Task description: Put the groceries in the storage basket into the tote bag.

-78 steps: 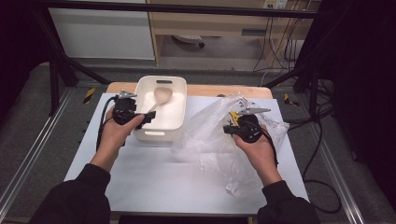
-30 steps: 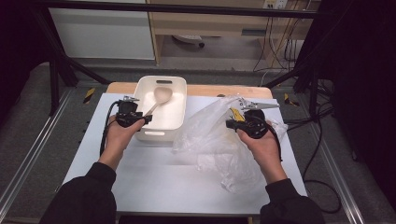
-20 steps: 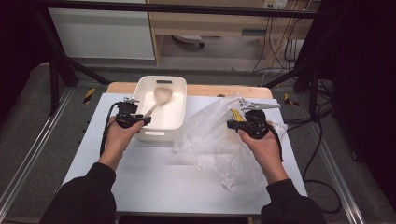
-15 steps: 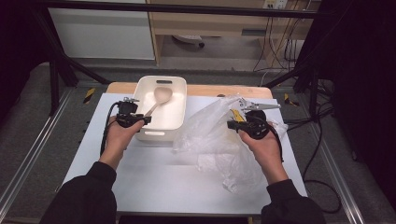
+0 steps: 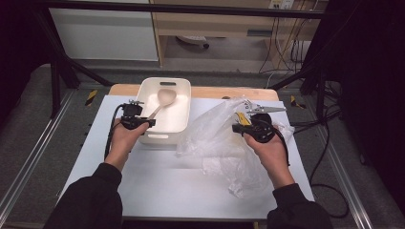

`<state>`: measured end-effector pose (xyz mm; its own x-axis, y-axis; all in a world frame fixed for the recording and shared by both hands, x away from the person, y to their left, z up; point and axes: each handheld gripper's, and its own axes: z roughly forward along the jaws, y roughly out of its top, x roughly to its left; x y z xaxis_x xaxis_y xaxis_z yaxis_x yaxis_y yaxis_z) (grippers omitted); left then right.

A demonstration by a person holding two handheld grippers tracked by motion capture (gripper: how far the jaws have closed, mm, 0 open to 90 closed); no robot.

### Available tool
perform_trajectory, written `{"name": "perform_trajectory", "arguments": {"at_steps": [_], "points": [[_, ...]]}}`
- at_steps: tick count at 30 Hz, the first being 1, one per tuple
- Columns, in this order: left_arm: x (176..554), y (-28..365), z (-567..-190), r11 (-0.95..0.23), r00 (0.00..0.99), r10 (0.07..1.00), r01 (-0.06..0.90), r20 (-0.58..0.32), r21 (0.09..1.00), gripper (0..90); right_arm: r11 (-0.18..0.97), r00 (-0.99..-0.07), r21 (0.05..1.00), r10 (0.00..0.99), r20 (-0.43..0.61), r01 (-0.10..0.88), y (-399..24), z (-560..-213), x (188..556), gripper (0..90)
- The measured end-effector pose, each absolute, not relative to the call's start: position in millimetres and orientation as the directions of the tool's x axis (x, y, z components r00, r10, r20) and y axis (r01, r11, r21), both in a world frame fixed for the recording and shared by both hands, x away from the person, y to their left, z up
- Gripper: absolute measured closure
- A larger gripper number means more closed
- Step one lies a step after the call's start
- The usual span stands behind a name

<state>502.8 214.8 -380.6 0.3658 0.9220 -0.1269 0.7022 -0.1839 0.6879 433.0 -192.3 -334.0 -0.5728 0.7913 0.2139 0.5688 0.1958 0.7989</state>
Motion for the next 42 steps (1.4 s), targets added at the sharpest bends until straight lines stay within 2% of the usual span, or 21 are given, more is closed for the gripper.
{"name": "perform_trajectory", "arguments": {"at_steps": [16, 25, 29, 42], "points": [[507.0, 210.9, -378.6, -0.197, 0.364, 0.926, 0.694, -0.100, 0.693, 57.2, 0.200, -0.575, 0.798, 0.790, 0.211, 0.568, -194.0, -334.7, 433.4, 90.0], [507.6, 211.4, -378.7, -0.205, 0.353, 0.932, 0.705, -0.086, 0.679, 65.2, 0.199, -0.573, 0.795, 0.791, 0.215, 0.573, -194.3, -335.6, 433.0, 89.9], [506.0, 212.1, -378.9, -0.223, 0.342, 0.939, 0.688, -0.038, 0.690, 68.1, 0.200, -0.574, 0.794, 0.790, 0.215, 0.573, -193.9, -335.6, 432.9, 89.9], [488.4, 223.0, -358.3, -0.206, 0.369, 0.928, 0.617, -0.048, 0.760, 68.6, 0.205, -0.574, 0.793, 0.791, 0.211, 0.574, -192.5, -337.0, 434.5, 89.7]]}}
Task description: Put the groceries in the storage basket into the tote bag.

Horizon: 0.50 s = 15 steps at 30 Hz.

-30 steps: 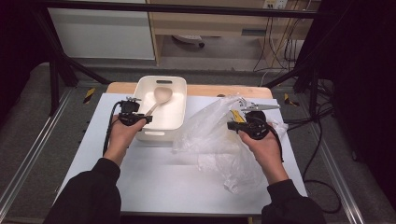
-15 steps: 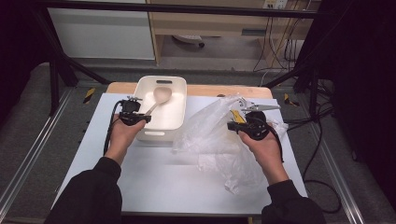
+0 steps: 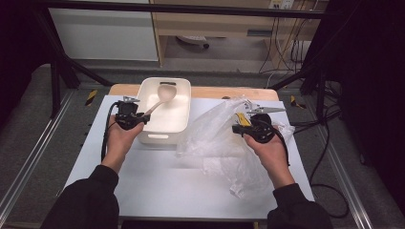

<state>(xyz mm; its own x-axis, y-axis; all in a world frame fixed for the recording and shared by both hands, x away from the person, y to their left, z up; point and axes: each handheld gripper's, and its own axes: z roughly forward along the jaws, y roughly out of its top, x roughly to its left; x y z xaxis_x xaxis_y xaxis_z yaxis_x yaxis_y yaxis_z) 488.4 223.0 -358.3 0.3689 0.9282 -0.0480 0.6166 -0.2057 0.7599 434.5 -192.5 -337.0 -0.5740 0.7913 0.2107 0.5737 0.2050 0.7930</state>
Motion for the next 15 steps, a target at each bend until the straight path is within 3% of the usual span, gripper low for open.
{"name": "perform_trajectory", "arguments": {"at_steps": [15], "points": [[454.0, 235.7, -337.9, -0.238, 0.455, 0.889, 0.544, -0.045, 0.805, 68.7, 0.214, -0.576, 0.786, 0.790, 0.209, 0.580, -191.7, -338.5, 435.6, 90.0]]}}
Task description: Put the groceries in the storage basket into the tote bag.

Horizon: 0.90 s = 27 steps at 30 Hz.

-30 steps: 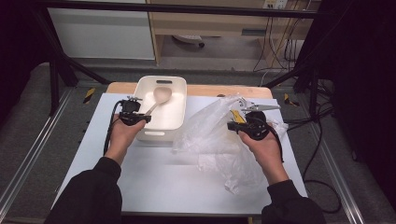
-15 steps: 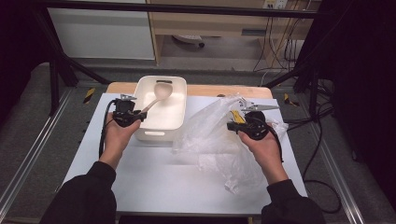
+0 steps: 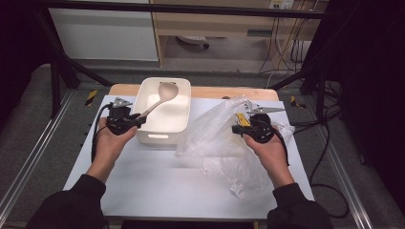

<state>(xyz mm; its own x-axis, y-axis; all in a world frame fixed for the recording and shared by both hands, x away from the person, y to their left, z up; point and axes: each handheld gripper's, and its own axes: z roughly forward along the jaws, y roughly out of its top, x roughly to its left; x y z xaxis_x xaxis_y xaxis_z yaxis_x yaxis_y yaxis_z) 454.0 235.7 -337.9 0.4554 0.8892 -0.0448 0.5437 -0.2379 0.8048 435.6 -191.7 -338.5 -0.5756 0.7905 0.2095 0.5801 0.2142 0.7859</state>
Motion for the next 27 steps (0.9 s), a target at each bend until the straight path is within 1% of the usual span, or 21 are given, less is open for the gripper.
{"name": "perform_trajectory", "arguments": {"at_steps": [3, 6, 11, 16, 23, 27], "points": [[446.2, 239.6, -336.2, -0.223, 0.473, 0.879, 0.533, -0.069, 0.816, 68.7, 0.223, -0.579, 0.779, 0.788, 0.210, 0.585, -191.9, -339.7, 436.5, 90.0], [437.0, 242.4, -333.8, -0.239, 0.495, 0.867, 0.518, -0.060, 0.822, 68.7, 0.222, -0.580, 0.773, 0.784, 0.221, 0.594, -193.5, -340.4, 438.0, 90.0], [425.5, 247.2, -330.3, -0.243, 0.523, 0.849, 0.507, -0.071, 0.827, 68.7, 0.233, -0.583, 0.753, 0.777, 0.237, 0.616, -196.7, -341.7, 443.2, 90.0], [419.5, 249.9, -326.1, -0.251, 0.542, 0.838, 0.492, -0.067, 0.834, 68.7, 0.256, -0.586, 0.734, 0.777, 0.230, 0.629, -197.0, -341.8, 447.1, 90.0], [408.4, 250.9, -323.7, -0.272, 0.589, 0.805, 0.473, -0.072, 0.838, 68.7, 0.251, -0.589, 0.728, 0.768, 0.252, 0.638, -197.5, -340.8, 449.6, 90.0], [402.0, 250.9, -320.2, -0.271, 0.610, 0.787, 0.477, -0.093, 0.836, 68.7, 0.250, -0.592, 0.728, 0.764, 0.257, 0.639, -196.9, -338.0, 450.4, 90.0]]}}
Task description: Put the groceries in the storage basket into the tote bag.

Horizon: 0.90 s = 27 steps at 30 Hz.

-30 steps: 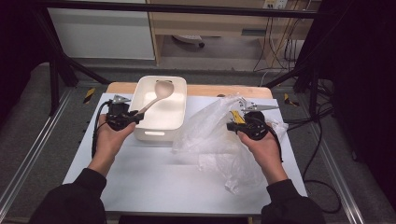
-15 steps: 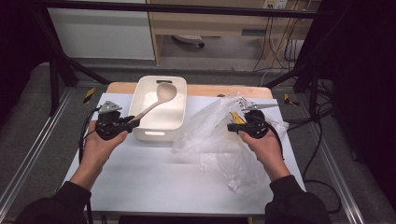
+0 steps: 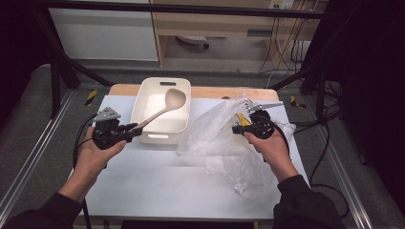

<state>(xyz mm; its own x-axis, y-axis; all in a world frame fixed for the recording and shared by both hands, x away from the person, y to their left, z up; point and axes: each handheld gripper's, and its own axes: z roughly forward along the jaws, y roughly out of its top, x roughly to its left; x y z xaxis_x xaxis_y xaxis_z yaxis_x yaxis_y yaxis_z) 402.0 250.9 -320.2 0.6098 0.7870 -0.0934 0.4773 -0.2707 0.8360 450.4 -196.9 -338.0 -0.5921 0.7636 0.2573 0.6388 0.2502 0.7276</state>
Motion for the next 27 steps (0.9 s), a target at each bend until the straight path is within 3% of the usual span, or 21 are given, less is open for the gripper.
{"name": "perform_trajectory", "arguments": {"at_steps": [27], "points": [[343.5, 229.7, -307.2, -0.367, 0.771, 0.629, 0.408, -0.100, 0.836, 68.7, 0.241, -0.581, 0.748, 0.781, 0.228, 0.618, -190.0, -310.0, 461.1, 90.0]]}}
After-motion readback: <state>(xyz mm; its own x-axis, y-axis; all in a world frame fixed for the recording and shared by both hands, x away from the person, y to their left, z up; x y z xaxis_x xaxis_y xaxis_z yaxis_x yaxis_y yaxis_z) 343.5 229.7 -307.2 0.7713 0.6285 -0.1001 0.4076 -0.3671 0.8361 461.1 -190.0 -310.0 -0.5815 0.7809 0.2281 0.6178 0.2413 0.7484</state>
